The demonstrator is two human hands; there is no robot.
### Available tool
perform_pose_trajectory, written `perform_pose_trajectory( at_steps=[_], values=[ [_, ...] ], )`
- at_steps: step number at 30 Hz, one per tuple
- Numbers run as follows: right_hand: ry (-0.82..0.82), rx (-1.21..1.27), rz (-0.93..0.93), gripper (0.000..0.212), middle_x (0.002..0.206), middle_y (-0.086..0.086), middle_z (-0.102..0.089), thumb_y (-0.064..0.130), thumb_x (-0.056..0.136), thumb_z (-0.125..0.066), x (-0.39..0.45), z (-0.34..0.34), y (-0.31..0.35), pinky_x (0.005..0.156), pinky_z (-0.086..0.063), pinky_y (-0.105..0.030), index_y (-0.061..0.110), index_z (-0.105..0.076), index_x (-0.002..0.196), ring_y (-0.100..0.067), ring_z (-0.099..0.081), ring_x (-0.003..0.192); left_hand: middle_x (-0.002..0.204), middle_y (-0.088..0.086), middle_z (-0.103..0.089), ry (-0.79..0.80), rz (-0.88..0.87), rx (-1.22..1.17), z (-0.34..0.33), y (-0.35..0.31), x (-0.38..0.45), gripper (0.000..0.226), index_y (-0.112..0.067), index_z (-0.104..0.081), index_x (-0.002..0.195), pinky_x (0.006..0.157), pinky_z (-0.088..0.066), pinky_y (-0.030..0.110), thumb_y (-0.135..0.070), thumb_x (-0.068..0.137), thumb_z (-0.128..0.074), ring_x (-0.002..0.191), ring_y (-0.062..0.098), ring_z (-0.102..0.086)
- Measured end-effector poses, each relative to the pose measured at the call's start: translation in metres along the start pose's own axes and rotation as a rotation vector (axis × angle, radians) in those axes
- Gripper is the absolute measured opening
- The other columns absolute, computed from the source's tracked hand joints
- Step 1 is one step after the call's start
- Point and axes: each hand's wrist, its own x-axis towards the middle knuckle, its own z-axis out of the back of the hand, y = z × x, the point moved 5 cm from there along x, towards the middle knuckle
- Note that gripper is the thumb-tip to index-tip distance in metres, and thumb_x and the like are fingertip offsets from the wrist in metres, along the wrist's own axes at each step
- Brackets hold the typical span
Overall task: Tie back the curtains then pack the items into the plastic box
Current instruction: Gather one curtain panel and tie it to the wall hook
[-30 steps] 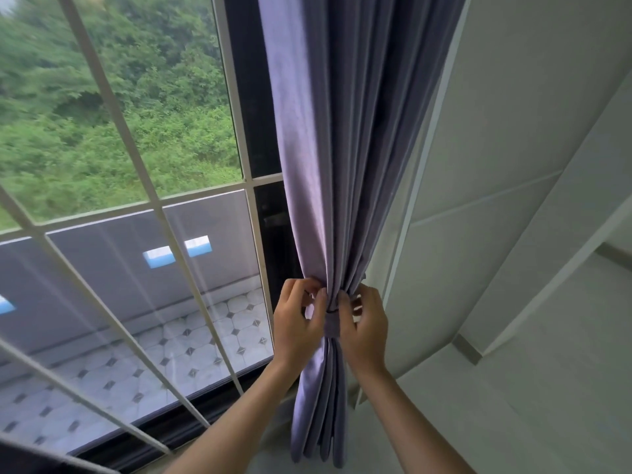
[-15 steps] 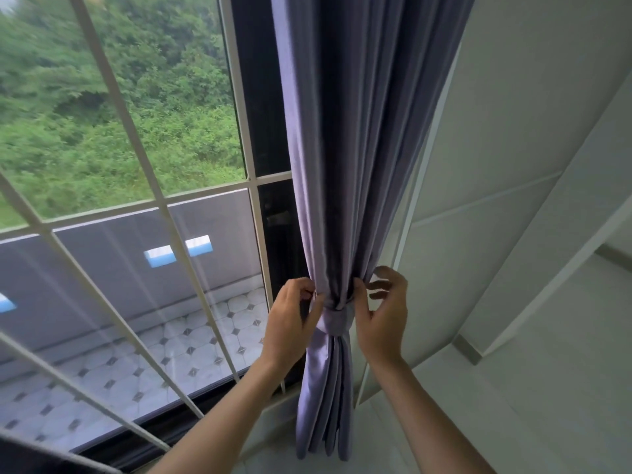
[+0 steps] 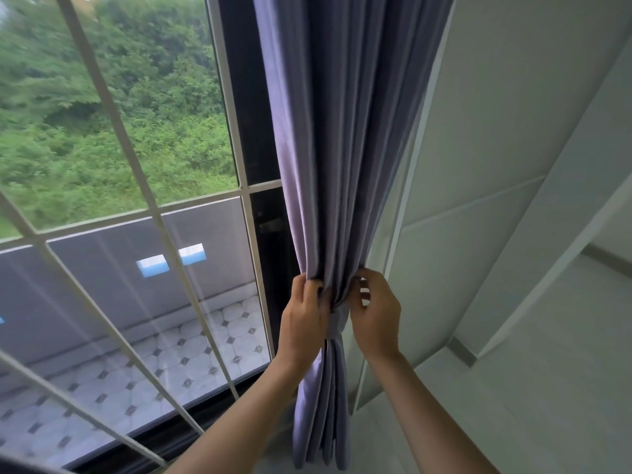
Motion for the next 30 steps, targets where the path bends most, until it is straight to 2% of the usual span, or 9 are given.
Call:
perform_pose_trajectory(
  at_steps=[3, 6, 7, 10, 11, 13, 18, 25, 30],
  values=[
    [0.009, -0.106, 0.066, 0.012, 0.096, 0.001, -0.063, 0.004, 0.089, -0.057, 0.005, 0.002, -0.006, 0.062, -0.055, -0.034, 0.011, -0.066, 0.092, -0.013, -0.061, 0.073, 0.120, -0.002, -0.044, -0.015, 0.109, -0.106, 0.003, 0.007, -0.004, 0.020, -0.022, -0.040, 0.098, 0.061, -0.046, 0.023, -0.008, 0.094, -0.054, 0.072, 0.020, -0.059],
    [0.007, -0.073, 0.031, 0.011, 0.096, 0.002, -0.061, 0.004, 0.088, -0.060, 0.001, 0.002, -0.006, 0.061, -0.056, -0.034, 0.011, -0.063, 0.096, -0.009, -0.059, 0.074, 0.131, -0.006, -0.040, -0.013, 0.098, -0.118, 0.003, 0.007, -0.005, 0.014, -0.022, -0.046, 0.101, 0.066, -0.050, 0.020, -0.013, 0.095, -0.054, 0.077, 0.016, -0.062],
    [0.011, -0.031, 0.005, 0.013, 0.097, 0.005, -0.060, 0.007, 0.088, -0.061, -0.002, 0.002, -0.004, 0.062, -0.057, -0.033, 0.013, -0.060, 0.100, -0.006, -0.059, 0.076, 0.130, -0.006, -0.044, 0.006, 0.081, -0.054, 0.001, 0.007, -0.007, 0.009, -0.023, -0.049, 0.103, 0.067, -0.049, 0.016, -0.019, 0.095, -0.052, 0.079, 0.009, -0.061],
    [0.034, -0.014, 0.076, 0.016, 0.103, 0.005, -0.058, 0.020, 0.089, -0.058, -0.010, 0.001, 0.007, 0.063, -0.057, -0.025, 0.017, -0.056, 0.104, -0.005, -0.060, 0.080, 0.120, -0.020, -0.048, 0.074, 0.062, 0.003, -0.002, 0.004, -0.010, 0.035, -0.019, -0.050, 0.127, 0.080, -0.050, 0.016, -0.026, 0.093, -0.048, 0.091, -0.015, -0.051],
    [0.046, -0.034, 0.116, 0.015, 0.107, 0.002, -0.059, 0.023, 0.090, -0.056, -0.011, 0.000, 0.008, 0.063, -0.057, -0.025, 0.016, -0.057, 0.104, -0.006, -0.061, 0.082, 0.126, -0.012, -0.048, 0.072, 0.009, 0.038, -0.003, 0.002, -0.010, 0.032, -0.014, -0.055, 0.123, 0.079, -0.051, 0.019, -0.024, 0.093, -0.051, 0.093, -0.012, -0.052],
    [0.054, -0.053, 0.136, 0.020, 0.114, -0.003, -0.059, 0.025, 0.092, -0.053, -0.011, -0.002, 0.008, 0.066, -0.059, -0.026, 0.014, -0.061, 0.107, -0.011, -0.064, 0.086, 0.135, 0.005, -0.041, 0.054, -0.033, 0.034, -0.006, 0.003, -0.011, 0.023, -0.011, -0.062, 0.104, 0.066, -0.055, 0.022, -0.028, 0.090, -0.057, 0.086, 0.006, -0.059],
    [0.014, -0.076, 0.117, 0.023, 0.119, -0.003, -0.059, 0.026, 0.093, -0.056, -0.011, -0.002, 0.003, 0.064, -0.059, -0.026, 0.011, -0.064, 0.109, -0.011, -0.065, 0.084, 0.130, 0.006, -0.043, -0.014, 0.052, 0.153, -0.009, 0.005, -0.006, 0.028, -0.014, -0.062, 0.096, 0.051, -0.053, 0.029, -0.041, 0.087, -0.062, 0.076, 0.017, -0.061],
    [0.016, -0.060, 0.017, 0.017, 0.120, 0.003, -0.057, 0.020, 0.093, -0.061, -0.003, 0.000, 0.005, 0.065, -0.059, -0.027, 0.013, -0.064, 0.108, -0.006, -0.063, 0.085, 0.112, -0.001, -0.046, -0.031, 0.070, 0.093, -0.005, -0.006, 0.000, 0.033, -0.011, -0.063, 0.087, 0.053, -0.051, 0.033, -0.038, 0.091, -0.044, 0.071, 0.020, -0.058],
    [0.031, -0.138, 0.037, 0.017, 0.112, 0.005, -0.059, 0.024, 0.094, -0.054, -0.005, 0.000, -0.002, 0.060, -0.057, -0.037, 0.013, -0.065, 0.100, -0.013, -0.063, 0.078, 0.103, -0.001, -0.049, 0.047, 0.013, -0.063, -0.002, 0.006, -0.018, 0.018, -0.007, -0.059, 0.085, 0.068, -0.046, 0.017, -0.018, 0.094, -0.047, 0.078, 0.009, -0.051]
  ],
)
